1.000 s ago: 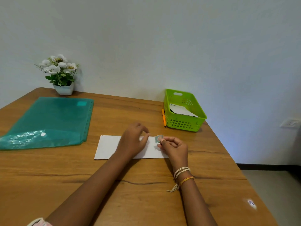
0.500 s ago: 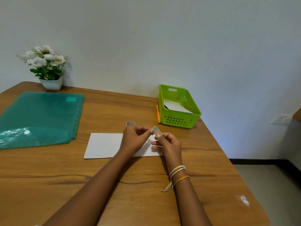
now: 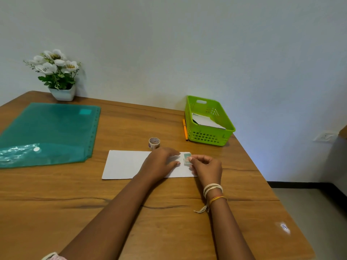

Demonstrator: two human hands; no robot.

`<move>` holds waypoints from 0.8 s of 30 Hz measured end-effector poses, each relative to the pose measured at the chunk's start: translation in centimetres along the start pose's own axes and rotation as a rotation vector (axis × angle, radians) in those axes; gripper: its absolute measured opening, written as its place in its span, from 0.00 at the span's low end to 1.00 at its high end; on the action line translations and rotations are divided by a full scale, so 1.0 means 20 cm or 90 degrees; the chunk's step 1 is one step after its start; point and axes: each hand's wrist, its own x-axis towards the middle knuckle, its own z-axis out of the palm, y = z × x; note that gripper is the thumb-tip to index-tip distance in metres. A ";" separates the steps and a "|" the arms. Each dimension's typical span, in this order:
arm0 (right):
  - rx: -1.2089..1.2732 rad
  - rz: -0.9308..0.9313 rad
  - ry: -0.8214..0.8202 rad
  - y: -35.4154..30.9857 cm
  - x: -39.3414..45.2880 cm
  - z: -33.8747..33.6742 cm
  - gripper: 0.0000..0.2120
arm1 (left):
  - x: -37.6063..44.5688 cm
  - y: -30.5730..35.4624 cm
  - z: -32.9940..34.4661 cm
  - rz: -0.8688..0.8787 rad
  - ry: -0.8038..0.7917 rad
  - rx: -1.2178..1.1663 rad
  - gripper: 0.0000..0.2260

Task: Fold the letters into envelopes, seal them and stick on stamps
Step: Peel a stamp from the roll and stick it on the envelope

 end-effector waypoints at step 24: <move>-0.273 0.143 -0.043 -0.14 0.22 0.08 0.06 | 0.03 -0.08 0.07 0.038 -0.075 0.162 0.20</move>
